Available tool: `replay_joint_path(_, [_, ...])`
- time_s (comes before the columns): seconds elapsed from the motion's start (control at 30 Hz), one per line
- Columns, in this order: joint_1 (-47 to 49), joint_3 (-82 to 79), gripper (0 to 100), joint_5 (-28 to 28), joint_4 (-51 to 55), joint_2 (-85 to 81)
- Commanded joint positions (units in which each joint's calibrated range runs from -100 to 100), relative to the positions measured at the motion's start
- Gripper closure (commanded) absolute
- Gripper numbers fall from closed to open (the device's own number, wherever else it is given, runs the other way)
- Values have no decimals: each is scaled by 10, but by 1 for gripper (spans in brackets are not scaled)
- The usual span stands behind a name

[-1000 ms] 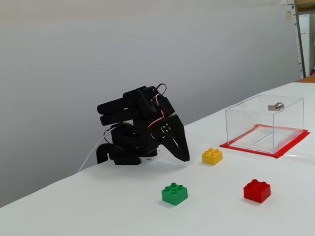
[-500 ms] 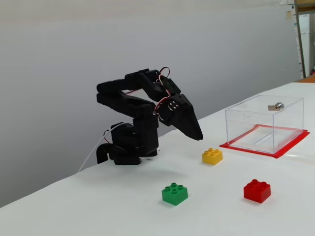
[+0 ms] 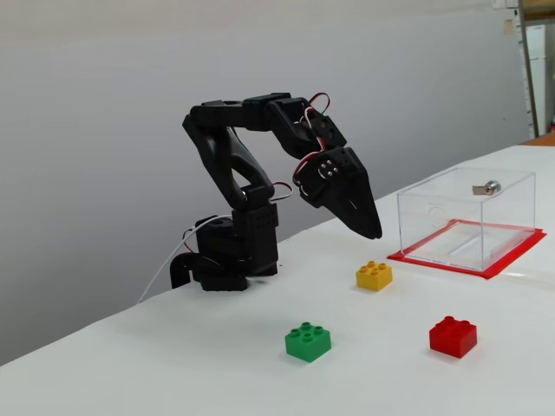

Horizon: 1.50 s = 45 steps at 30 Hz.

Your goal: Pick the red lego brick and place it into the transparent box

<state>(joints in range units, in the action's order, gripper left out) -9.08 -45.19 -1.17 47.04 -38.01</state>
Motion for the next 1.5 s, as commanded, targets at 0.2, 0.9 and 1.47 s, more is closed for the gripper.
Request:
replay_joint_path(0.2, [3, 107, 99, 1, -68, 124])
replay_joint_path(0.9, [50, 280, 83, -2, -76, 355])
replay_joint_path(1.47, [73, 320, 64, 1, -81, 411])
